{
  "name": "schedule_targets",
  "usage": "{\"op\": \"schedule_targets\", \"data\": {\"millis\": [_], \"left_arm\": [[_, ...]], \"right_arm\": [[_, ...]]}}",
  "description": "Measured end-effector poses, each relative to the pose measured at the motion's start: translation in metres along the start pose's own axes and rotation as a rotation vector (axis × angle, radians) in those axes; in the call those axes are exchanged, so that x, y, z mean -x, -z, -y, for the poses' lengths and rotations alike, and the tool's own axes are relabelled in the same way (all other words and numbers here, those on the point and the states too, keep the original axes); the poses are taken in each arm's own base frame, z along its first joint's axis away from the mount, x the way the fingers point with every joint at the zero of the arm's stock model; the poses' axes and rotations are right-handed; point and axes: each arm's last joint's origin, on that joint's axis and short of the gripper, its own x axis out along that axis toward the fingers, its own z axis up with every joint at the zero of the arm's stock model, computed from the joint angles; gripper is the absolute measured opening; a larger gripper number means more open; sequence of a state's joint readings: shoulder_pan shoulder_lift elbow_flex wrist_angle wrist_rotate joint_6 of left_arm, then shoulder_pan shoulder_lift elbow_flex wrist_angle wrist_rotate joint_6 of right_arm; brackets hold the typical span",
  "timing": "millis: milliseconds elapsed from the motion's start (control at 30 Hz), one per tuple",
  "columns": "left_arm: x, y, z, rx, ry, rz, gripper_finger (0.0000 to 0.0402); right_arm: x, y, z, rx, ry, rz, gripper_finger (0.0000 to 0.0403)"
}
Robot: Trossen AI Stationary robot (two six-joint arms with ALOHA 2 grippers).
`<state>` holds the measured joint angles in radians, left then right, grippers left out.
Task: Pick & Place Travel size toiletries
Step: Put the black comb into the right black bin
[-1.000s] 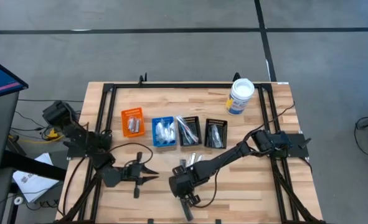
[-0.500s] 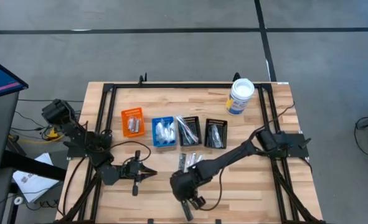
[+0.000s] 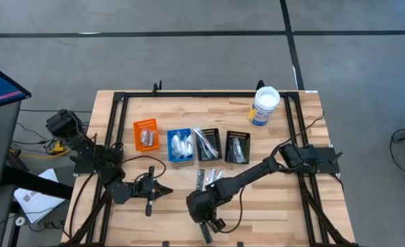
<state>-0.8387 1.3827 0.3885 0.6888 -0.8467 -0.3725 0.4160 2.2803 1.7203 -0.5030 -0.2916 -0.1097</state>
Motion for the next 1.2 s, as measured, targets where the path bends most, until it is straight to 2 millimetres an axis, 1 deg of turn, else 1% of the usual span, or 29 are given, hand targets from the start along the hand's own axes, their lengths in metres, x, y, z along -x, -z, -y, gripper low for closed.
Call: {"op": "schedule_targets", "data": {"millis": [167,233,300,367,433,500,600,733,867,1000,1133,1200], "left_arm": [[0.000,0.000,0.000,-0.007,0.001,0.000,0.0006],[0.000,0.000,0.000,-0.008,0.001,0.000,0.0006],[0.000,0.000,0.000,-0.009,0.001,0.000,0.0006],[0.000,0.000,0.000,-0.009,0.003,-0.001,0.0006],[0.000,0.000,0.000,-0.007,0.005,-0.001,0.0006],[0.000,0.000,0.000,-0.005,0.005,0.000,0.0005],[0.000,0.000,0.000,-0.003,0.005,0.000,0.0006],[0.000,0.000,0.000,-0.003,0.005,0.000,0.0005],[0.000,0.000,0.000,-0.003,0.005,0.000,0.0004],[0.000,0.000,0.000,-0.004,0.004,0.000,0.0004],[0.000,0.000,0.001,-0.005,0.006,-0.001,0.0004],[0.001,0.000,0.001,-0.006,0.007,0.000,0.0004]], "right_arm": [[-0.001,0.005,0.003,-0.025,0.003,-0.043,0.0000],[-0.010,0.008,0.005,-0.027,-0.001,-0.051,0.0000],[-0.010,0.009,0.004,-0.033,-0.006,-0.064,0.0000],[-0.018,0.009,0.005,-0.032,-0.017,-0.049,0.0000],[-0.018,0.008,0.005,-0.035,-0.008,-0.059,0.0000],[-0.017,0.007,0.006,-0.036,0.020,-0.068,0.0000],[-0.017,0.008,0.008,-0.038,0.121,-0.085,0.0000],[-0.010,0.008,0.019,-0.059,0.269,-0.100,0.0000],[-0.003,0.002,0.029,-0.063,0.369,-0.097,0.0000],[0.005,-0.008,0.034,-0.034,0.506,-0.098,0.0000],[0.028,-0.031,0.024,0.001,0.614,-0.046,0.0000],[0.036,-0.037,0.011,0.034,0.635,-0.038,0.0000]]}}
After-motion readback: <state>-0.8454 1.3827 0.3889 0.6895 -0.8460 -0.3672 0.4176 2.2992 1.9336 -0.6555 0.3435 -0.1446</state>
